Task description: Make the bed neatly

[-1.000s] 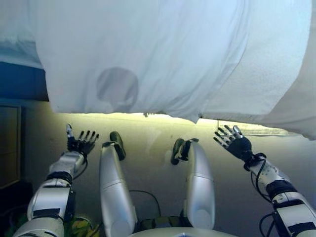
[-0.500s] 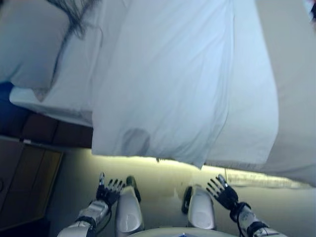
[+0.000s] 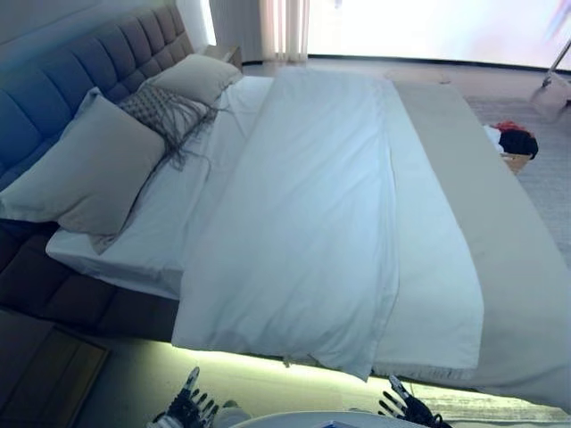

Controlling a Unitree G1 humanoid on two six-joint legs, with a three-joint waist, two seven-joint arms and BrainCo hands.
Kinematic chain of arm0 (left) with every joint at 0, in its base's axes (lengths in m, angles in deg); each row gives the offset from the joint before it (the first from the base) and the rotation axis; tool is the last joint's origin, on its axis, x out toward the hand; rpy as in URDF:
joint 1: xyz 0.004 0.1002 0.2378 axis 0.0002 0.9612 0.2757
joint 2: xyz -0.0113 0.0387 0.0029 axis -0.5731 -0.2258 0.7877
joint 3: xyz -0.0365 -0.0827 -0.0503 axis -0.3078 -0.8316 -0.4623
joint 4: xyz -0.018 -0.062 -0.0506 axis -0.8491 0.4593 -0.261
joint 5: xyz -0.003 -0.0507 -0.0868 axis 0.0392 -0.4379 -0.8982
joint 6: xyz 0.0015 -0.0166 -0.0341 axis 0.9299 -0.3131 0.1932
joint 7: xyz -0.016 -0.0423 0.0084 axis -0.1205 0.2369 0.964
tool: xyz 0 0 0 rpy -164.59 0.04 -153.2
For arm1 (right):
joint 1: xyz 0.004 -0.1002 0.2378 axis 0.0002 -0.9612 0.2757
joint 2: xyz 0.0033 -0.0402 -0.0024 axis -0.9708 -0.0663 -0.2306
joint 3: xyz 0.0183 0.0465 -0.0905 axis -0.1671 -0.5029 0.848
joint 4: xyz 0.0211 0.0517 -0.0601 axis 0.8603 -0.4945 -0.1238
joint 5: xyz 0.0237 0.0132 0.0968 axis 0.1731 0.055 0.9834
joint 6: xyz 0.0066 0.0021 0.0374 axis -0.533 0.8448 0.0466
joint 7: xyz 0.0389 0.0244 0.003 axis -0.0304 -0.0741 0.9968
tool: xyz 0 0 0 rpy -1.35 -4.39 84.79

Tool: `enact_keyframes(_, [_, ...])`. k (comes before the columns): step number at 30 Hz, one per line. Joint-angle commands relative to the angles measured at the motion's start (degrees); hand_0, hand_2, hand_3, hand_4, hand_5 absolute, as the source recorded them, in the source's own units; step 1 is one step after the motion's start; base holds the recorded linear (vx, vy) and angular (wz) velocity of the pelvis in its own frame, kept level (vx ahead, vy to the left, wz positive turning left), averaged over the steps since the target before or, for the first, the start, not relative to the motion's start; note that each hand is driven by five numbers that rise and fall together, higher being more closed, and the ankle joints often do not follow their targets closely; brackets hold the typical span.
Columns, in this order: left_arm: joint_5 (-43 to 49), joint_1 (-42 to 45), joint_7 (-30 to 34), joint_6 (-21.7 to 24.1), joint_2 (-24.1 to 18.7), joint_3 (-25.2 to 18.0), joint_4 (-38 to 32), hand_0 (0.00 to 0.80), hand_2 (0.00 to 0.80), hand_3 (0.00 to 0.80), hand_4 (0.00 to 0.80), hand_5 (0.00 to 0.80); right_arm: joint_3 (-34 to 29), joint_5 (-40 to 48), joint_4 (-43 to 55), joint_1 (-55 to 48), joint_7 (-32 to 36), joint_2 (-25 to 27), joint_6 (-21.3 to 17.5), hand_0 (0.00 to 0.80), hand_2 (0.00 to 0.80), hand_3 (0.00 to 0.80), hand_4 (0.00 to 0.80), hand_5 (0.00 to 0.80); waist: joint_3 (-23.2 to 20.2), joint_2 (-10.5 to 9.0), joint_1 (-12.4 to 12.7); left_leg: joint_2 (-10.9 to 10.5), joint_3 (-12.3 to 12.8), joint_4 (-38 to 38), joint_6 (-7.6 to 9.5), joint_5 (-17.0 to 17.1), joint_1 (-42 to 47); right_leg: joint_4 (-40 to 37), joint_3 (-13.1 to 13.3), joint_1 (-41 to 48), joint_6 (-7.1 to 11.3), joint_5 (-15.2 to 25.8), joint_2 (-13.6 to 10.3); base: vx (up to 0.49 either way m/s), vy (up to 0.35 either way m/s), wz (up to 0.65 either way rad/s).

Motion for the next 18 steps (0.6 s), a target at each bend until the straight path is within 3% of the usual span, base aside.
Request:
enact_keyframes(1, [9.1, -3.0, -0.4, 1.4, -1.0, 1.4, 1.2, 0.0, 0.0, 0.0, 0.0, 0.0, -2.3, 1.2, -2.2, 4.6, -2.6, -0.9, -1.7, 0.0, 0.0, 0.0, 0.0, 0.0, 2.5, 0.3, -0.9, -2.2, -0.9, -3.0, 1.93, -1.7, 3.9, -8.0, 1.4, 0.6, -1.43, 8.5, 1.8, 0.016, 0.052, -0.08])
enact_keyframes(5, [14.0, -3.5, -1.4, 1.6, 0.2, 6.3, 1.7, 0.0, 0.0, 0.0, 0.0, 0.0, -1.5, 0.4, -3.7, 4.9, -7.4, -1.6, -2.2, 0.0, 0.0, 0.0, 0.0, 0.0, 1.8, 1.2, -1.5, -3.2, -1.4, -5.8, 1.87, -1.2, 5.1, -11.1, 1.7, 2.0, -1.12, 9.9, 2.5, 0.014, 0.044, -0.13])
enact_keyframes(9, [9.6, -2.7, -3.6, 1.7, 2.9, 6.4, 2.9, 0.0, 0.0, 0.0, 0.0, 0.0, -1.3, -2.3, -6.1, 4.6, -12.1, -3.3, -0.7, 0.0, 0.0, 0.0, 0.0, 0.0, 1.2, 1.07, -1.4, -3.8, -1.5, -6.1, 2.26, -1.9, 6.1, -12.8, 1.6, 3.0, -1.07, 10.6, 2.6, 0.029, -0.002, -0.07])
enact_keyframes(12, [11.4, -1.9, -5.2, 2.5, 5.1, 6.2, 3.3, 0.0, 0.0, 0.0, 0.0, 0.0, 0.3, -8.0, -6.9, 4.5, -12.4, -5.1, -1.1, 0.0, 0.0, 0.0, 0.0, 0.0, 1.0, 0.78, -0.5, -3.9, -1.8, -6.0, 2.57, -2.3, 6.6, -13.0, 1.1, 3.9, -1.21, 10.5, 2.6, 0.028, -0.033, -0.03])
enact_keyframes(15, [16.5, -1.9, -3.9, 2.9, 6.0, 8.4, 3.4, 0.0, 0.0, 0.0, 0.0, 0.0, 2.6, -7.9, -5.6, 5.3, -11.6, -6.5, -0.5, 0.0, 0.0, 0.0, 0.0, 0.0, 1.0, 0.51, -0.3, -4.0, -2.0, -6.1, 2.87, -2.5, 7.2, -12.9, 1.2, 4.3, -1.3, 10.5, 2.7, 0.024, -0.036, 0.04])
enact_keyframes(18, [12.7, -2.6, -4.3, 2.4, 5.8, 8.9, 2.9, 0.0, 0.0, 0.0, 0.0, 0.0, 4.0, -8.1, -5.0, 5.8, -11.9, -6.7, -0.2, 0.0, 0.0, 0.0, 0.0, 0.0, 1.0, 0.34, -0.5, -3.9, -1.9, -6.3, 3.02, -2.7, 7.8, -13.0, 1.6, 4.7, -1.36, 10.4, 2.9, 0.001, -0.003, -0.01])
